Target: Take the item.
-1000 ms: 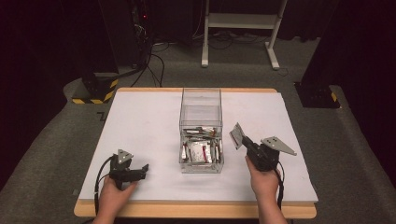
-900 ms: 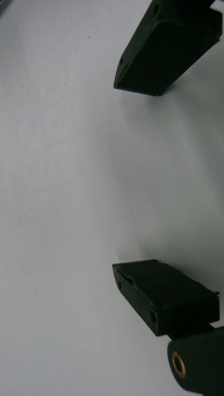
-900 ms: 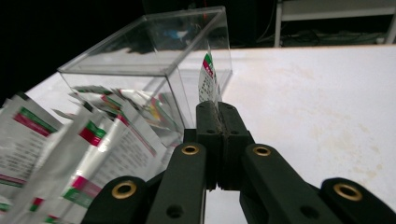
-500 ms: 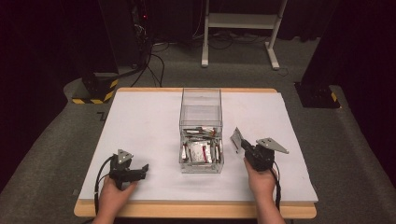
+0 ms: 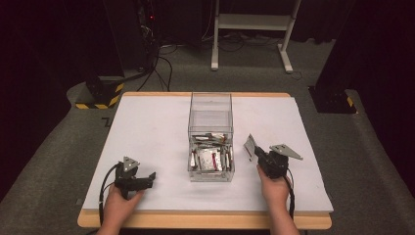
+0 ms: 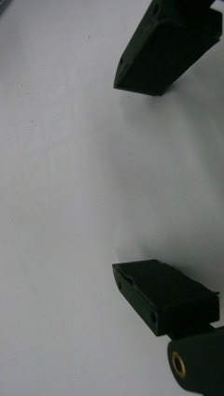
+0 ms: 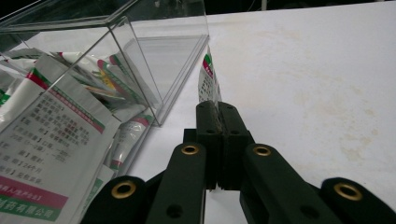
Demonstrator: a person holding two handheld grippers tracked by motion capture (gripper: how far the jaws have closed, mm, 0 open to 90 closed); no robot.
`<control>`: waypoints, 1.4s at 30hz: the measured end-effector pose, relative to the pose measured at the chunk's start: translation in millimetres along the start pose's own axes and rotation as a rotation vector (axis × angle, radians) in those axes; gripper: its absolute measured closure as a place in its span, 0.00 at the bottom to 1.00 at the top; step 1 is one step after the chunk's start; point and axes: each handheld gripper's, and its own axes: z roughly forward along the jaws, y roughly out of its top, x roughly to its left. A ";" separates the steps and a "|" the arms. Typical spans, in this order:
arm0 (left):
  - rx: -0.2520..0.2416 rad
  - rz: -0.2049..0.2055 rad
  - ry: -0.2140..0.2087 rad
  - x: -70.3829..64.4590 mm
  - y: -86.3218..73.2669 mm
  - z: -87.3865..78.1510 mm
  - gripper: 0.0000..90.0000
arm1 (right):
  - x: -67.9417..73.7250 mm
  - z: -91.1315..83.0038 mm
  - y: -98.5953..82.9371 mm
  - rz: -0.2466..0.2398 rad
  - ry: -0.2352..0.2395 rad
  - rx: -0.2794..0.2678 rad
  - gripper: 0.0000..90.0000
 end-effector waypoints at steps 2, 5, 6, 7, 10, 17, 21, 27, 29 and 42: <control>0.001 -0.003 0.000 -0.2 0.0 -0.1 0.12 | -1.8 0.2 0.1 0.004 -0.008 -0.001 0.99; 0.000 -0.005 0.000 -0.4 -0.1 0.0 0.12 | -4.1 2.1 -0.7 0.003 -0.018 0.007 0.99; 0.000 -0.005 0.000 -0.4 -0.1 0.0 0.12 | -4.6 2.8 -1.0 0.001 -0.019 0.009 0.99; 0.000 -0.004 0.000 -0.3 -0.1 0.0 0.12 | -5.2 3.6 -1.4 0.003 -0.023 0.010 0.99; 0.001 -0.003 0.000 -0.2 -0.1 -0.1 0.12 | -7.7 4.3 -1.3 0.004 -0.029 0.009 0.99; 0.000 -0.001 0.000 0.0 0.0 0.0 0.12 | -17.9 -0.4 1.7 0.041 -0.065 -0.003 0.73; 0.002 -0.003 -0.001 -0.1 0.0 0.0 0.12 | -23.0 -9.5 4.6 0.045 -0.100 -0.025 0.63; 0.000 -0.007 -0.001 -0.3 0.0 0.1 0.12 | -26.1 -22.7 7.1 0.037 -0.112 -0.044 0.57; 0.000 -0.007 -0.001 -0.3 0.0 0.1 0.12 | -24.4 -25.8 7.1 0.023 -0.114 -0.046 0.56; 0.002 -0.001 0.000 -0.2 0.0 -0.1 0.12 | -0.3 -27.5 -6.3 -0.076 -0.059 0.000 0.51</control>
